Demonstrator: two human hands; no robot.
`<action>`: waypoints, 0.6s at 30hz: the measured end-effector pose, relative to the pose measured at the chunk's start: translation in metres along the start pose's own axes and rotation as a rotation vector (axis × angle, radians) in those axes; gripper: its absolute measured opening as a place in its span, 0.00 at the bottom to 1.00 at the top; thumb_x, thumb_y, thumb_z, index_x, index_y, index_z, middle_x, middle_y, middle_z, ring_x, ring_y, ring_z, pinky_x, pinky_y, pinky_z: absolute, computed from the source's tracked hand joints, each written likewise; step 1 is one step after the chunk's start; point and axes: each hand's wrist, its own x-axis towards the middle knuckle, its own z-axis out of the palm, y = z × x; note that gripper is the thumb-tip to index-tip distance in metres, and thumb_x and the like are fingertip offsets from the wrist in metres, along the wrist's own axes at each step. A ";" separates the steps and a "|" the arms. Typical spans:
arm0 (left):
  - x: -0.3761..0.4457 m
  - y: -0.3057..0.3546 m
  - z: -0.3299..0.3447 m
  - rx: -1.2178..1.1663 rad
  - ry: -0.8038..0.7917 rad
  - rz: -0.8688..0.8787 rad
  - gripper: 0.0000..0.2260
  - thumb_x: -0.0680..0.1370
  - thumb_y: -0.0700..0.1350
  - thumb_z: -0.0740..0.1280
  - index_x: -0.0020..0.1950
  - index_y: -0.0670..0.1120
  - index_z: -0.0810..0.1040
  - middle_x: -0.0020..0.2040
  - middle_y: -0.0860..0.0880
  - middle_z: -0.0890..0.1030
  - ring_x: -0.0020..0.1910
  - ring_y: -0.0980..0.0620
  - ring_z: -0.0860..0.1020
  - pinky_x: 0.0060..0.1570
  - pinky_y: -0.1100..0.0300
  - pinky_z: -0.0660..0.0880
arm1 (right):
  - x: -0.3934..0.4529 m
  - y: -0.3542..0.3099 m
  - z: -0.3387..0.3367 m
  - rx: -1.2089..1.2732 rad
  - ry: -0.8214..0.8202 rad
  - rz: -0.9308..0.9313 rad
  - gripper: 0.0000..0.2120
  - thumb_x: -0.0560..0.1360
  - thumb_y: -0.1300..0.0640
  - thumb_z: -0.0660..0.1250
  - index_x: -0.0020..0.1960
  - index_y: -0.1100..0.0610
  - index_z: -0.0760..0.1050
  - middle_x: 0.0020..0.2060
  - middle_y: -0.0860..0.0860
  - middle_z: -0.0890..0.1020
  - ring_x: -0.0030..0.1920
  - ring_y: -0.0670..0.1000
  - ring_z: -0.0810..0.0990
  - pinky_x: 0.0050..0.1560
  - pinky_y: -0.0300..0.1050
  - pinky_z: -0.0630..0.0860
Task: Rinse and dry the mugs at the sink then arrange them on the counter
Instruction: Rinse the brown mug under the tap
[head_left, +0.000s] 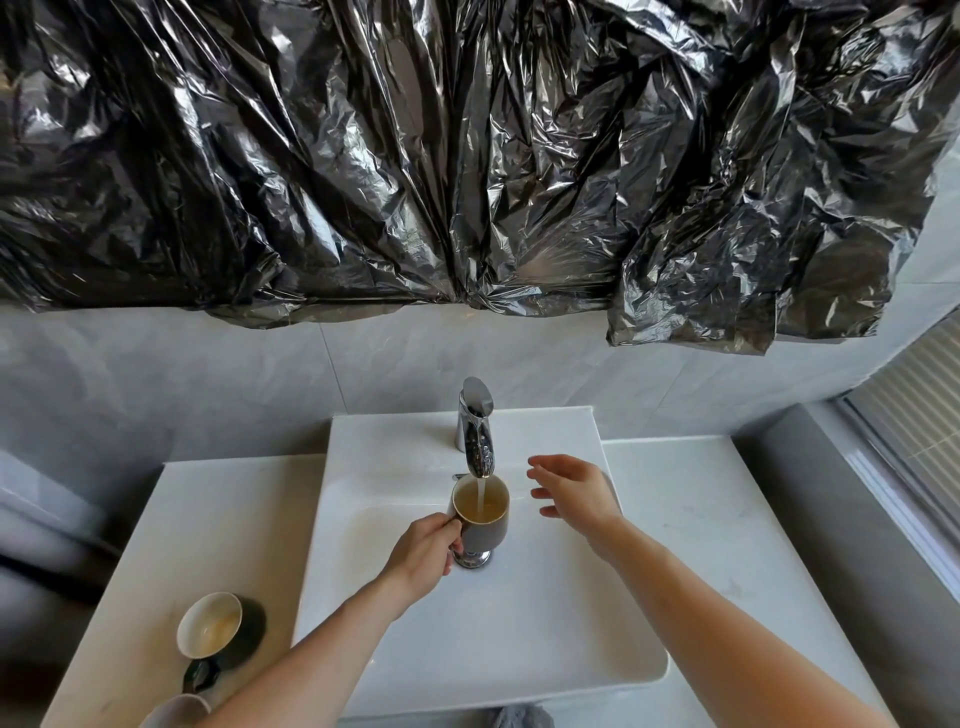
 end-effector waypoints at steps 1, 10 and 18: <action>-0.001 0.000 0.000 -0.004 0.002 0.001 0.14 0.84 0.44 0.62 0.39 0.44 0.76 0.34 0.50 0.78 0.32 0.50 0.72 0.41 0.57 0.70 | 0.001 0.008 -0.003 -0.044 0.020 -0.011 0.09 0.80 0.57 0.69 0.59 0.52 0.84 0.51 0.49 0.87 0.49 0.51 0.87 0.43 0.44 0.84; -0.005 -0.001 -0.002 -0.017 0.012 0.008 0.15 0.85 0.45 0.62 0.40 0.44 0.76 0.35 0.49 0.78 0.33 0.50 0.71 0.40 0.56 0.68 | 0.010 0.081 -0.050 -0.814 0.268 -0.120 0.22 0.76 0.55 0.69 0.70 0.49 0.76 0.69 0.50 0.75 0.67 0.58 0.74 0.68 0.51 0.73; -0.005 -0.005 -0.001 -0.034 0.017 0.009 0.14 0.85 0.45 0.63 0.41 0.43 0.76 0.36 0.51 0.77 0.34 0.49 0.70 0.39 0.58 0.69 | -0.008 0.153 -0.064 -0.759 0.119 0.193 0.38 0.77 0.61 0.65 0.82 0.58 0.50 0.74 0.62 0.70 0.70 0.64 0.74 0.66 0.54 0.73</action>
